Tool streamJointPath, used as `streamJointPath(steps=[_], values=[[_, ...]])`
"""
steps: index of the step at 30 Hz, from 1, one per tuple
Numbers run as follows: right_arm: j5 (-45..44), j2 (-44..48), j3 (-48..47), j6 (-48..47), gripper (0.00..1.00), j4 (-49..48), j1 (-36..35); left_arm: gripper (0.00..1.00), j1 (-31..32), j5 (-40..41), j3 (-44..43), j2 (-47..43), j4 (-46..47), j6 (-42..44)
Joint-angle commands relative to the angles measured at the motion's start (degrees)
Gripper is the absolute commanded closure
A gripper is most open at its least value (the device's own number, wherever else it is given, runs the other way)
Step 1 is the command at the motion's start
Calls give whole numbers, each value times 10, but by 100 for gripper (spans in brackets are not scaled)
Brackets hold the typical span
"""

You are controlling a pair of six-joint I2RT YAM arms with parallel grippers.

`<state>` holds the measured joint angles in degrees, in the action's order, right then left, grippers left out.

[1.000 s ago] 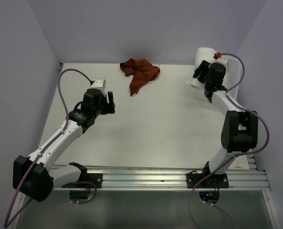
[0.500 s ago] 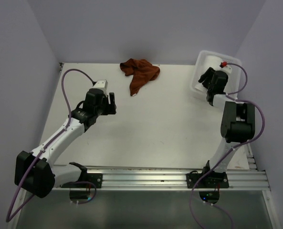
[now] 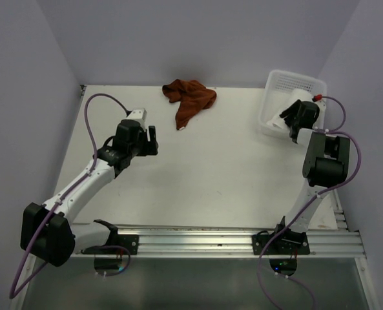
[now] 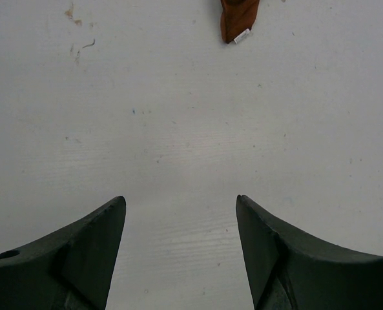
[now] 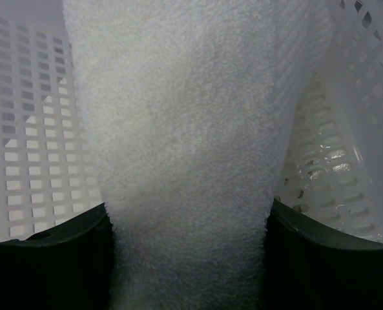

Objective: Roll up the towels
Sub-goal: Place the rolled towel into the container

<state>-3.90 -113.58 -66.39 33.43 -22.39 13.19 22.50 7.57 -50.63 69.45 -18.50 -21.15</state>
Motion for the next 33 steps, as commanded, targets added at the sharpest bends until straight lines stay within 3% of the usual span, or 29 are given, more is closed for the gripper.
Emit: streamJointPath(steps=[1, 2, 5, 10, 12, 16, 26, 33], values=[[-33, 5, -60, 10, 94, 84, -4, 27, -7, -19, -10, 2, 15, 17], [-39, -1, -71, 9, 86, 125, -4, 27, -7, -22, -10, 2, 15, 17], [-55, -15, -109, 8, 74, 190, -4, 27, -9, -25, -11, 1, 13, 17], [-85, -36, -163, 8, 70, 265, -4, 27, -11, -37, -11, 1, 15, 16], [-93, -43, -176, 9, 64, 291, -4, 27, -13, -42, -11, 1, 15, 16], [-98, -61, -195, 6, 59, 307, -4, 27, -16, -49, -10, 2, 15, 16], [-66, -64, -218, -21, 26, 333, -6, 25, -23, -64, -10, 2, 16, 15], [-53, -65, -227, -20, 14, 342, -7, 25, -24, -71, -9, 0, 15, 16]])
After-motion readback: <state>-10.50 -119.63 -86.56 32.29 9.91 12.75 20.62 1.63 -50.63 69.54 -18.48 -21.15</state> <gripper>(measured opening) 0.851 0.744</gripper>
